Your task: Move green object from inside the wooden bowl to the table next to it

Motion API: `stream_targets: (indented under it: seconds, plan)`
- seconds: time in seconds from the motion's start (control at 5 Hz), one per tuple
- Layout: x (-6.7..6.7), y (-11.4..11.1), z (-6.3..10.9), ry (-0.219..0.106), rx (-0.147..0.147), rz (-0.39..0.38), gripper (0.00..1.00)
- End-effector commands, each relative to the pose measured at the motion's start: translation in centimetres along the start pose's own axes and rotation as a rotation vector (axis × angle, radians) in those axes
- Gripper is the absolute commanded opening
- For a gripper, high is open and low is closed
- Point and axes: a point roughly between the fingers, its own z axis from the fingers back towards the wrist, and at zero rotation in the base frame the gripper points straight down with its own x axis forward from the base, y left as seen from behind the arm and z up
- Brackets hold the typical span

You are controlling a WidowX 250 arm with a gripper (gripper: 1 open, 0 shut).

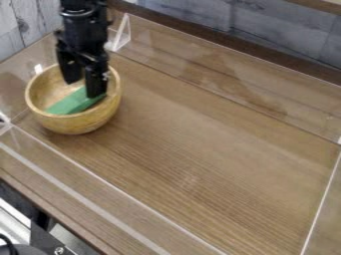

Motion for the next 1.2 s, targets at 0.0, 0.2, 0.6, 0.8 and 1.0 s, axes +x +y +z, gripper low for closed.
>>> stream_targets:
  seconds: [0.0, 0.2, 0.6, 0.8, 1.0]
  plan:
    - [0.9, -0.1, 1.5, -0.044, 0.04, 0.03, 1.0]
    - [1.2, -1.7, 1.4, -0.043, 0.044, 0.041, 1.0]
    - [1.4, -1.8, 1.6, -0.042, 0.04, 0.086, 1.0]
    - [1.7, -1.3, 0.5, -0.044, 0.035, 0.11, 1.0]
    - [1.9, -0.8, -0.5, -0.045, 0.03, 0.132, 1.0]
